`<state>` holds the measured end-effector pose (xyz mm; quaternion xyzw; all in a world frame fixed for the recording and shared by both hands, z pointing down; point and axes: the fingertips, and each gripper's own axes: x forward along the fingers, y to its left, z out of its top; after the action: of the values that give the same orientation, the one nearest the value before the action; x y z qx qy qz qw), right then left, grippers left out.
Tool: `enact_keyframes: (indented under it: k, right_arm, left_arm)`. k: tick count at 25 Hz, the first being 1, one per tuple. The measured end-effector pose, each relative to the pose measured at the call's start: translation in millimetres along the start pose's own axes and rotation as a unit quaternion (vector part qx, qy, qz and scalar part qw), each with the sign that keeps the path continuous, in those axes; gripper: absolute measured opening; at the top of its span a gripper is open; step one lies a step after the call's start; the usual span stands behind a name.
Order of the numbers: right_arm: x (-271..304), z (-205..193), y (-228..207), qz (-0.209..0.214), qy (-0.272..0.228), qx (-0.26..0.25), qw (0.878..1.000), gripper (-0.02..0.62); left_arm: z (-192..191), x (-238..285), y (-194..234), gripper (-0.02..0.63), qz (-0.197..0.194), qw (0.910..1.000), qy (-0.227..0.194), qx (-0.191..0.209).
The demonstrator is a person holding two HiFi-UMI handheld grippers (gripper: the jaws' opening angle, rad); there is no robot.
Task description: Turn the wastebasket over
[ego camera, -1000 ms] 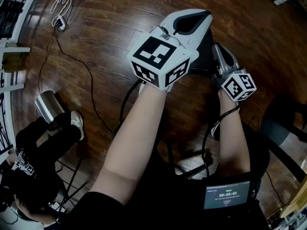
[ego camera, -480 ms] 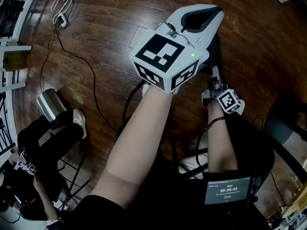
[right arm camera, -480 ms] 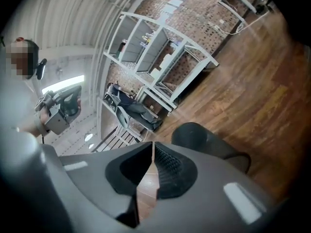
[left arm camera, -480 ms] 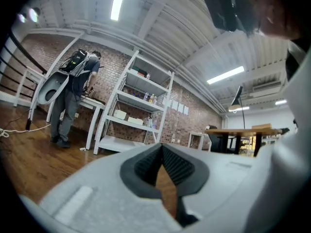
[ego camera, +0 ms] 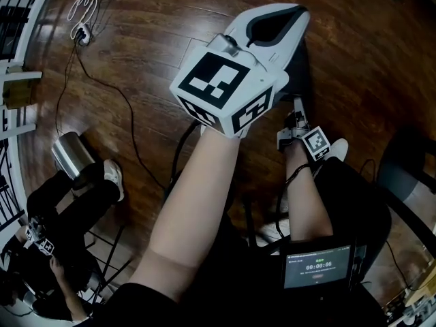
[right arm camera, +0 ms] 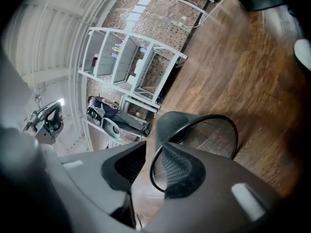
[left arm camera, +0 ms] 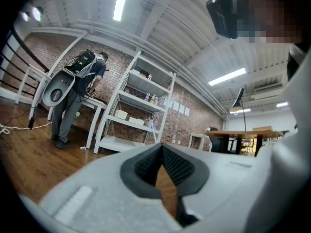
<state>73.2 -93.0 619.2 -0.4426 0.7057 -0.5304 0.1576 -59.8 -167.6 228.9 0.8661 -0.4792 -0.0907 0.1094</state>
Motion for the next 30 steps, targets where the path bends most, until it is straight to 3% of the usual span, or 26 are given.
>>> enact_keyframes:
  k: [9, 14, 22, 24, 26, 30]
  right_arm:
    - [12.2, -14.2, -30.4, -0.024, -0.039, 0.104, 0.994, 0.132]
    - [30.8, -8.3, -27.0, 0.01, -0.04, 0.105, 0.994, 0.132]
    - [52.9, -6.9, -25.7, 0.022, -0.045, 0.124, 0.991, 0.13]
    - [56.7, -6.5, -25.8, 0.023, -0.055, 0.134, 0.989, 0.1]
    - [58.9, -4.6, -26.5, 0.022, -0.067, 0.147, 0.987, 0.028]
    - [60.7, 0.0, -27.1, 0.026, -0.079, 0.169, 0.982, 0.014]
  left_arm:
    - [3.8, -2.7, 0.0, 0.002, 0.002, 0.9999, 0.009, -0.009]
    - [2.3, 3.4, -1.0, 0.002, 0.004, 0.9999, 0.014, -0.003]
    - [-1.1, 8.9, -6.5, 0.002, 0.004, 0.9998, 0.018, 0.005]
    - [-1.6, 8.6, -6.7, 0.002, 0.003, 0.9998, 0.019, 0.006]
    - [-0.9, 7.8, -6.1, 0.002, 0.003, 0.9998, 0.019, 0.006]
    - [-0.4, 7.4, -4.8, 0.002, 0.005, 0.9998, 0.018, 0.005]
